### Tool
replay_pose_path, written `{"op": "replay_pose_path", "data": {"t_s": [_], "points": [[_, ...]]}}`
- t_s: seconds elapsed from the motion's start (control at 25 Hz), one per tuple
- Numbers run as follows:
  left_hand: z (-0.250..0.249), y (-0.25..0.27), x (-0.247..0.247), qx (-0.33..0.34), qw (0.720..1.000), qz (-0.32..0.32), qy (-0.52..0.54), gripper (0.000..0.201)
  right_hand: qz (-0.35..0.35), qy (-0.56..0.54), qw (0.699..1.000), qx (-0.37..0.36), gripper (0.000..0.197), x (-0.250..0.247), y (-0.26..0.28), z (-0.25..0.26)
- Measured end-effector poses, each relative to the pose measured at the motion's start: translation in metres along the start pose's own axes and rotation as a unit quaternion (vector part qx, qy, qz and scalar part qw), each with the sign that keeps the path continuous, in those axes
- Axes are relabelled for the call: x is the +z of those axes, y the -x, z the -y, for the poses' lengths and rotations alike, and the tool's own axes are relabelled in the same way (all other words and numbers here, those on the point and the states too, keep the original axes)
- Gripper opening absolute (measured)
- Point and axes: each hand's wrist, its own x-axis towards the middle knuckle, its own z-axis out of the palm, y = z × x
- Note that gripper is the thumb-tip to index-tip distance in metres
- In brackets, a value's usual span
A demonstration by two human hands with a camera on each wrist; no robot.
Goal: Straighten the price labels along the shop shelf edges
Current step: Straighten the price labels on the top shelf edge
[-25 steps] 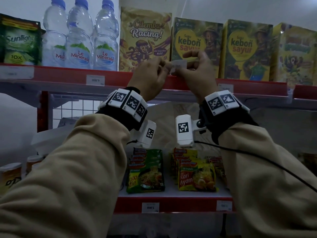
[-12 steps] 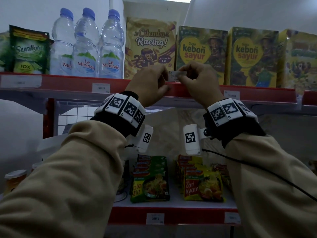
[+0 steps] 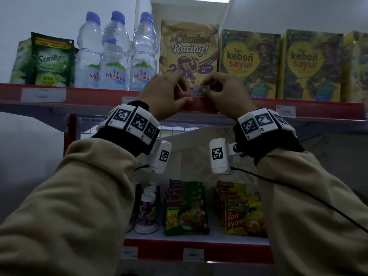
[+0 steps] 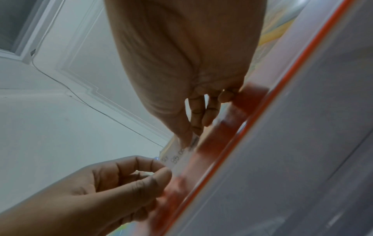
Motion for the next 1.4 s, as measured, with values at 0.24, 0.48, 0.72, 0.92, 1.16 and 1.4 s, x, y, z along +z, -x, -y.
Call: {"op": "replay_pose_path", "data": {"t_s": [0.24,0.48,0.72,0.92,1.16,1.4], "points": [[0.003,0.0,0.01,0.009,0.999,-0.034,0.037,0.021,0.041,0.009,0.999,-0.006,0.011,-0.002,0.002,0.006],[0.007,-0.001,0.011,0.015,0.999,-0.027,0.017,0.021,0.087,0.075,0.993,-0.019,0.016,-0.008,-0.002,0.012],[0.007,-0.001,0.009,0.015,0.999,-0.024,-0.024,0.027,0.139,0.132,0.981,-0.025,0.019,-0.011,-0.006,0.015],[0.01,-0.002,0.002,0.024,0.999,0.009,-0.035,0.029,0.172,0.147,0.974,-0.024,0.019,-0.013,-0.007,0.016],[0.008,-0.001,0.001,0.018,0.999,0.03,-0.04,0.031,0.19,0.166,0.967,-0.025,0.021,-0.015,-0.004,0.02],[0.008,0.0,0.004,0.009,0.998,0.029,-0.045,0.03,0.187,0.161,0.969,-0.01,0.02,-0.017,-0.004,0.02]]}}
